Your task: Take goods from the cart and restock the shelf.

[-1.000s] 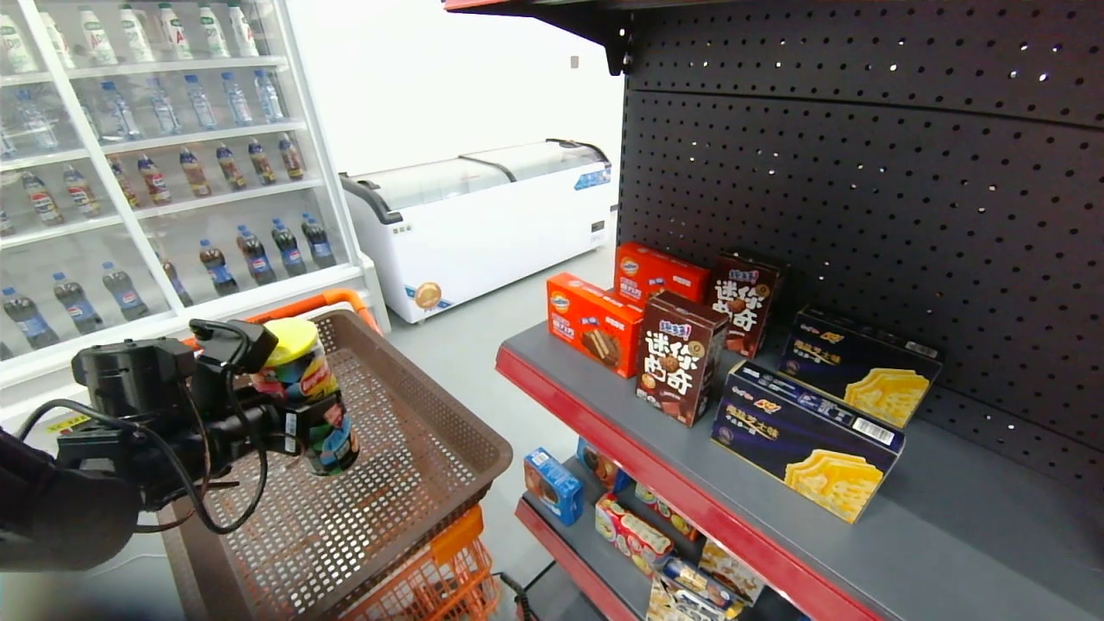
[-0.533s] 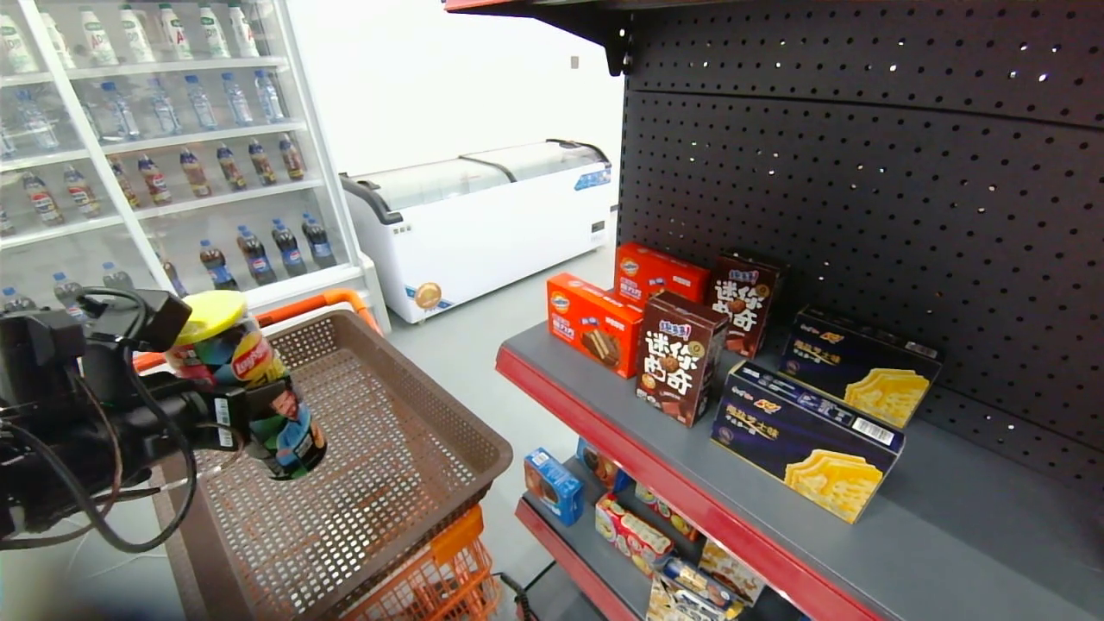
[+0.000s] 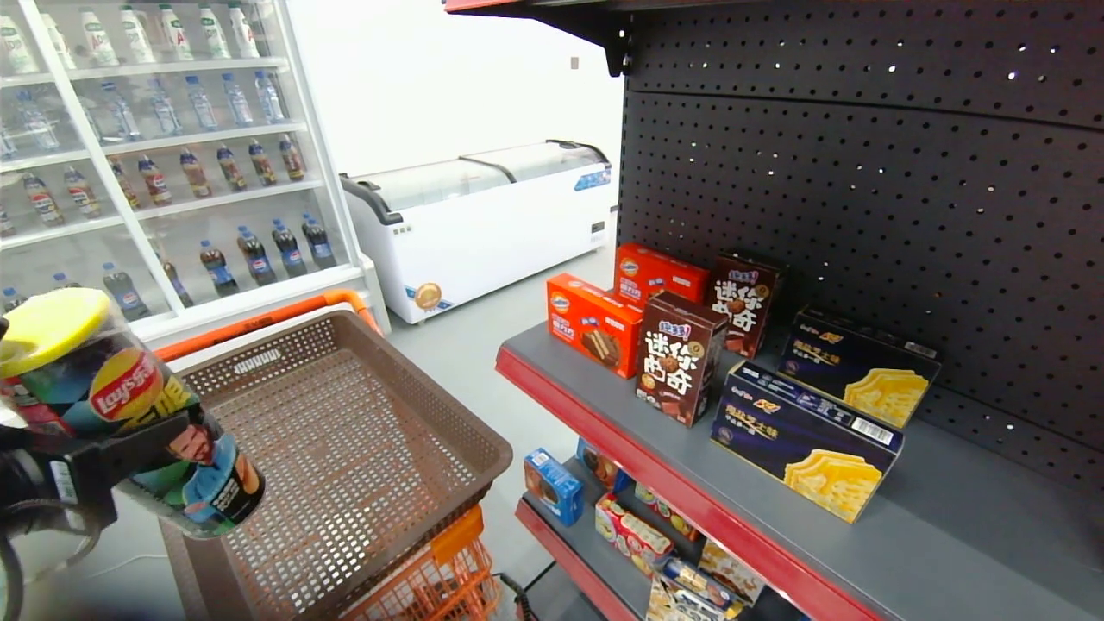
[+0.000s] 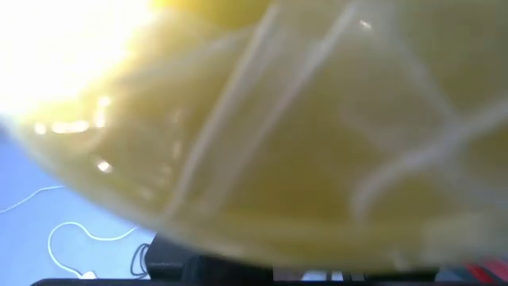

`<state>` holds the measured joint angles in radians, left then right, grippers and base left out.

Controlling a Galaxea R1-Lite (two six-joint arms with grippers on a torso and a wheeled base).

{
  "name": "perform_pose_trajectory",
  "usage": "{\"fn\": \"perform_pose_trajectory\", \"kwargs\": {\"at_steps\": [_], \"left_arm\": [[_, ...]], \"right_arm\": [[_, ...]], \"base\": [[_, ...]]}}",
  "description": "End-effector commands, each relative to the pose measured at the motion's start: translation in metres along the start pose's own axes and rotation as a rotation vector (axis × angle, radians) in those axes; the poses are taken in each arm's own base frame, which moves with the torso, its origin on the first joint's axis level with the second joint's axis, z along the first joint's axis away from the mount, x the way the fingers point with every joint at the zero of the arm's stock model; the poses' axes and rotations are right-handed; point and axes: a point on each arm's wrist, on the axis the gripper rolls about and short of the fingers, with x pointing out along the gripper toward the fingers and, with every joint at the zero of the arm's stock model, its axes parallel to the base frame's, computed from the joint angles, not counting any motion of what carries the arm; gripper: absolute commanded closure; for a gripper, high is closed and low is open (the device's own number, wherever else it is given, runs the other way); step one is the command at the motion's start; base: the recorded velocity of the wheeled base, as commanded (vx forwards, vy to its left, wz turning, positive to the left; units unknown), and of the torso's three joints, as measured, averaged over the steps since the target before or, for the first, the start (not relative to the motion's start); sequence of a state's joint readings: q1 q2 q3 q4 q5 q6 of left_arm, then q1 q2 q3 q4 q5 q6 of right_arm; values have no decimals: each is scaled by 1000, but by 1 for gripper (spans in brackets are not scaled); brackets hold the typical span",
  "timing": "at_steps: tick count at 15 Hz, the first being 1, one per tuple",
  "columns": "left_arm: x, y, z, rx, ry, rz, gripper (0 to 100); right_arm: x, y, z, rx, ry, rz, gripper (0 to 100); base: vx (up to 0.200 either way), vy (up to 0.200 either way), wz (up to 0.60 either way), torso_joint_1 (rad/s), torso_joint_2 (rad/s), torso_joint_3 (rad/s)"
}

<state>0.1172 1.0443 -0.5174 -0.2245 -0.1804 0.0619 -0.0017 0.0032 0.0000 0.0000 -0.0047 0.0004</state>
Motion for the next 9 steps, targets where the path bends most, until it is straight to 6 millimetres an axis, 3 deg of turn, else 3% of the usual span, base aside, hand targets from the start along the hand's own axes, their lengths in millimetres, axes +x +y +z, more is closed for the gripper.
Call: {"fn": "perform_pose_trajectory", "kwargs": {"at_steps": [1,3,9], "left_arm": [[-43,-9,-18,15,-83,10,100],[-60,-13,-35,23,-116,0,100],[-82,-21,-58,49,-175,-50,100]], "right_arm": [[0,0,0,0,0,0,0],[0,0,0,1,0,0,0],[0,0,0,0,0,0,0]], "base": [[0,0,0,0,0,0],[0,0,0,0,0,0],[0,0,0,0,0,0]]}}
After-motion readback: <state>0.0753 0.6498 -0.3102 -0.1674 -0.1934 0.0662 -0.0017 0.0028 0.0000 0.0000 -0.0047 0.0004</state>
